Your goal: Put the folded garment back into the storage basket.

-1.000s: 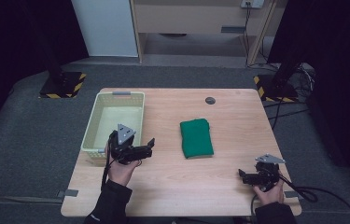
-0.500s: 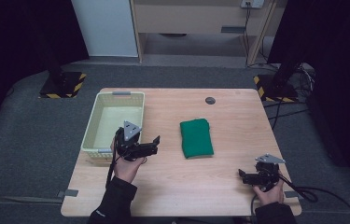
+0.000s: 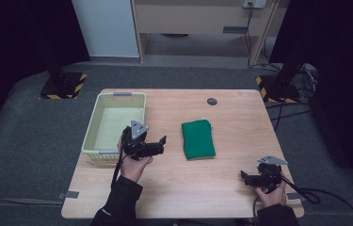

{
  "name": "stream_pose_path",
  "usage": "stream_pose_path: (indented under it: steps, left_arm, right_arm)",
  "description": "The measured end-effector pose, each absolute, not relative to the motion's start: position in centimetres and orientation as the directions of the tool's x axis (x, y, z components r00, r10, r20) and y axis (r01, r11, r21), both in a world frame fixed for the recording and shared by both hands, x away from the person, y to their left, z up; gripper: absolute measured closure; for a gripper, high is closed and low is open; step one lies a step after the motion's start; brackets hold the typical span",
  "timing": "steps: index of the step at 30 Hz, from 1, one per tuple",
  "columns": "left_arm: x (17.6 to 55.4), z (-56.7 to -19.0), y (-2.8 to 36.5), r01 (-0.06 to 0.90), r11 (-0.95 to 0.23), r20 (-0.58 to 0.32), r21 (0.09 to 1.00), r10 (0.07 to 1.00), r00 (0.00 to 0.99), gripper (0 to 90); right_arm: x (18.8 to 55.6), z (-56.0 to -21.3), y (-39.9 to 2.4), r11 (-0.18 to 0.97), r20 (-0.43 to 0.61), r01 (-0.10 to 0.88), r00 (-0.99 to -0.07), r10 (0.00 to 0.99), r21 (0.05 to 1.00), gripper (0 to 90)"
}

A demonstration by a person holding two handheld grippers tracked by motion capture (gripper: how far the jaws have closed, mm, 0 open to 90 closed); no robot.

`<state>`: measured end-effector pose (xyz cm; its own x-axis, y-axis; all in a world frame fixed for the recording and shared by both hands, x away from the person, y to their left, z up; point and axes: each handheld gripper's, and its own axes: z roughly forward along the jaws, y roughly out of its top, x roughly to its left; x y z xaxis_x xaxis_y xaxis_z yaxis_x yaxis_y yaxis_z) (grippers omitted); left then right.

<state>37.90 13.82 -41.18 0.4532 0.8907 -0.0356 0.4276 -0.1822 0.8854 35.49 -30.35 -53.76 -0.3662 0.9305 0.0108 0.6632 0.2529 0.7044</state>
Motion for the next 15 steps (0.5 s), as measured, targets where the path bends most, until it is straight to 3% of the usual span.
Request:
stream_pose_path:
  steps: [15]
  left_arm:
    - [38.7,-41.5,12.0,0.427,-0.196,-0.037,0.883,0.876,0.48,6.8]
  right_arm:
    - [35.5,-53.8,-30.3,0.253,0.011,0.663,-0.366,0.931,0.704,0.5]
